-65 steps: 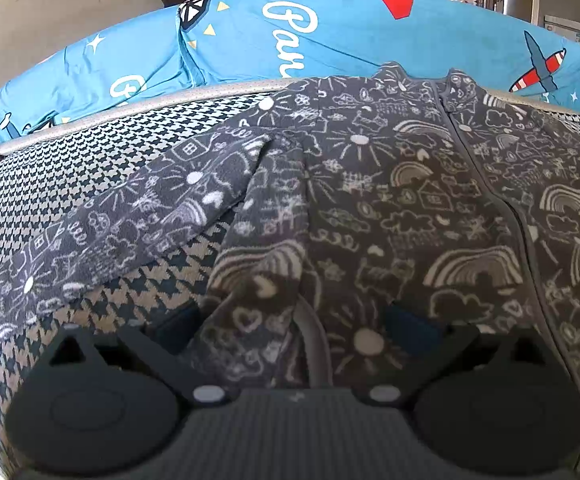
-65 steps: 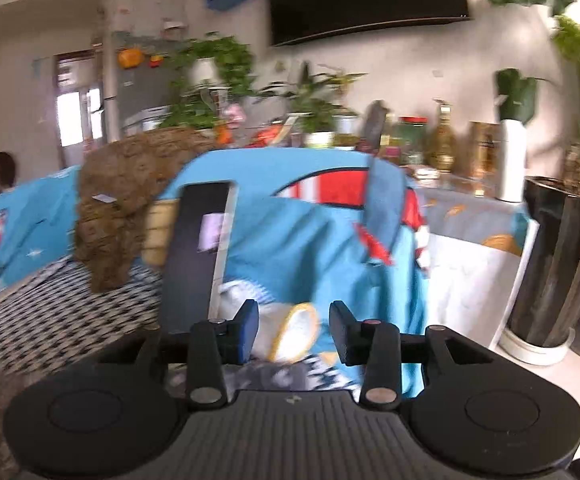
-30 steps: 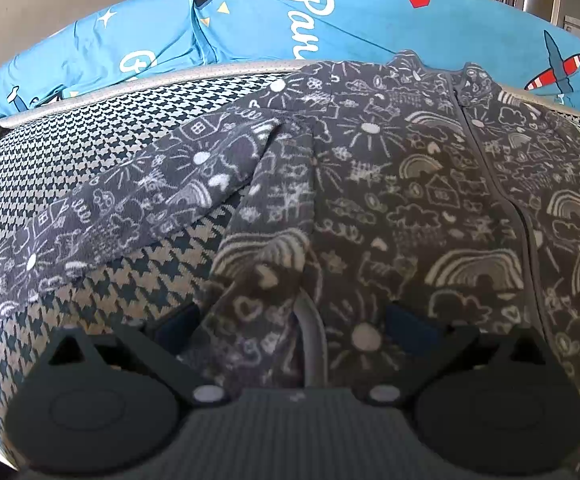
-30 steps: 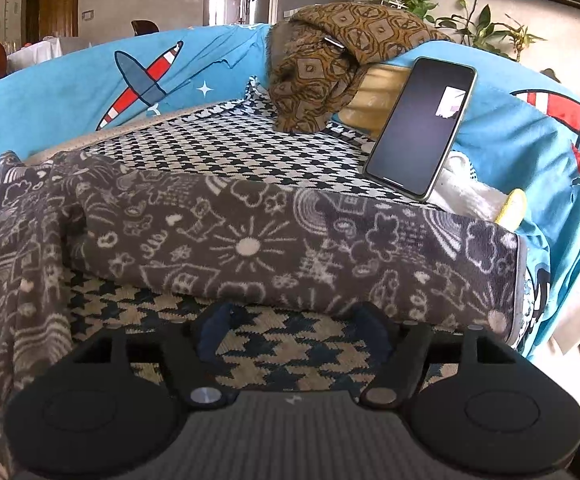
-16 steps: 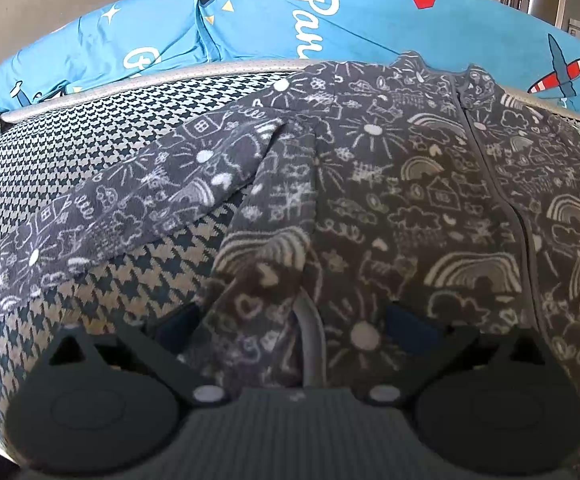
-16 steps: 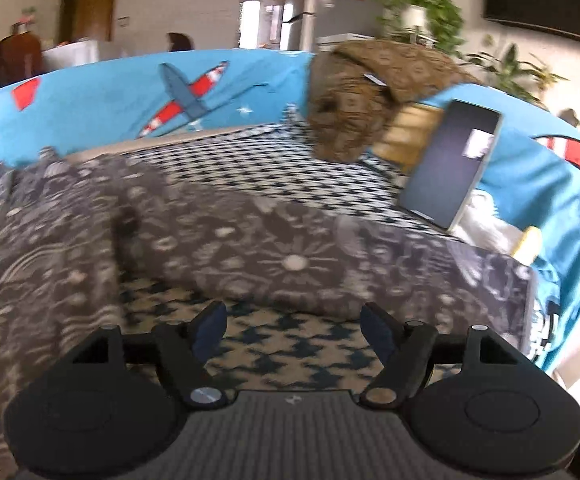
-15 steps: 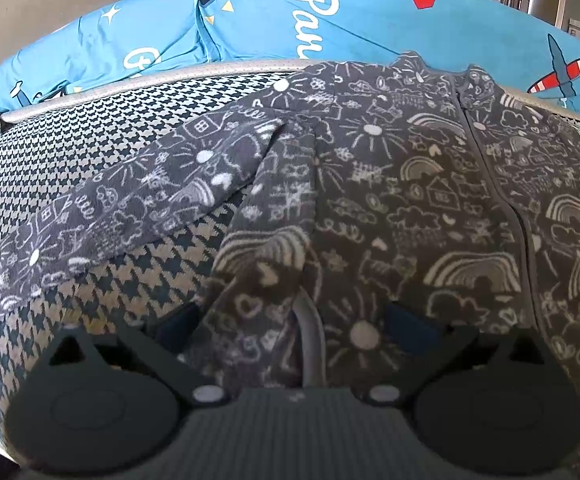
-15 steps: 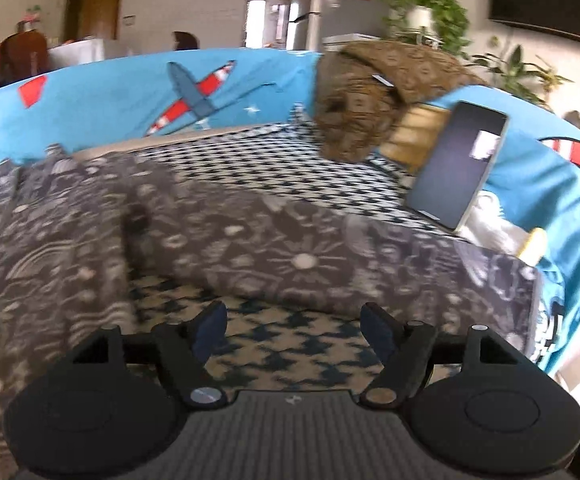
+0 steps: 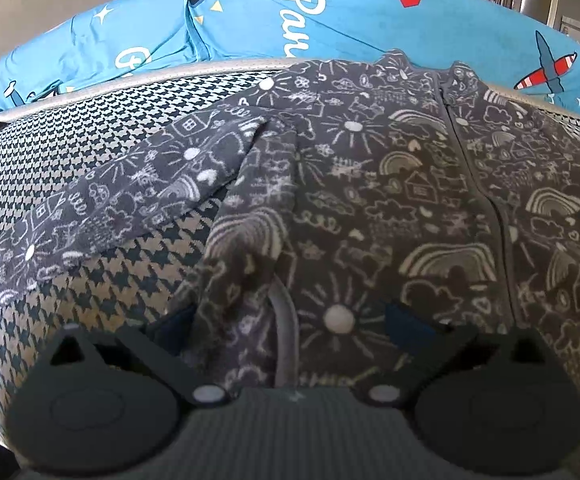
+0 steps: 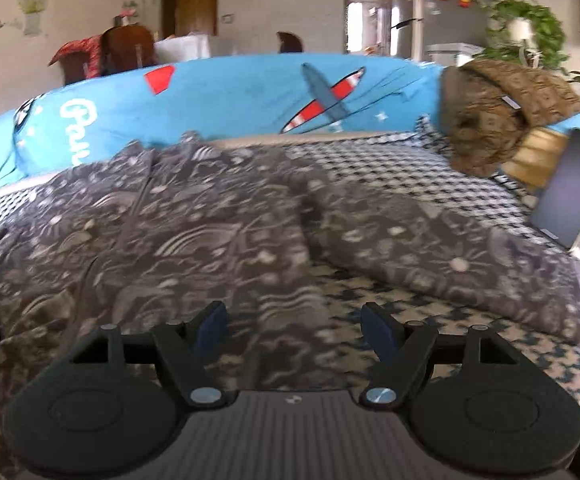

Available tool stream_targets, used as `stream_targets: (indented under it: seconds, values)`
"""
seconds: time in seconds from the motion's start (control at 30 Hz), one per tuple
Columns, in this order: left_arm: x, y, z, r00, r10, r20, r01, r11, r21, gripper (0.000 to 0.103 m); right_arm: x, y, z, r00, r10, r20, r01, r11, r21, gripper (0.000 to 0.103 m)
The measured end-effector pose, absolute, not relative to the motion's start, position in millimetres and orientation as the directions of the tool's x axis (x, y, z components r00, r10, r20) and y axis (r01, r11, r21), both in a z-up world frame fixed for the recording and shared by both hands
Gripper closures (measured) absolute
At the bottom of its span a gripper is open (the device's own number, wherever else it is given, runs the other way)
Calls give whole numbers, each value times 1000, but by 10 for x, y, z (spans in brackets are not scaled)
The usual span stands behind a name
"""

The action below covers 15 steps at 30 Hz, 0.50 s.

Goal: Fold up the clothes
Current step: 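Lay the sleeve across the garment with the right tool and release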

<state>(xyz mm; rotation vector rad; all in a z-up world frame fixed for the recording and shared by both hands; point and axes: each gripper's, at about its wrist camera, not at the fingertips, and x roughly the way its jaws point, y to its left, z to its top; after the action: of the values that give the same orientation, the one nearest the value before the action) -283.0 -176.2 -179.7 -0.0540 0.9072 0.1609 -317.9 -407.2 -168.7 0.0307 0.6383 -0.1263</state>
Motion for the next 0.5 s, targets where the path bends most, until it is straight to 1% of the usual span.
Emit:
stream_targets:
  seconds: [0.1, 0.4, 0.5]
  values:
    - [-2820, -1763, -1809, 597, 115, -794, -162, 987, 21, 0, -3124, -4061, -1745, 772, -109, -626, 134, 991, -8, 28]
    - [-2808, -1761, -1823, 584, 114, -804, -164, 986, 21, 0, -3111, -4065, -1784, 765, -121, -632, 148, 989, -11, 20]
    - [-2811, -1758, -1825, 584, 114, -803, -163, 986, 22, 0, -3106, -4066, -1797, 763, -125, -634, 152, 988, -12, 19]
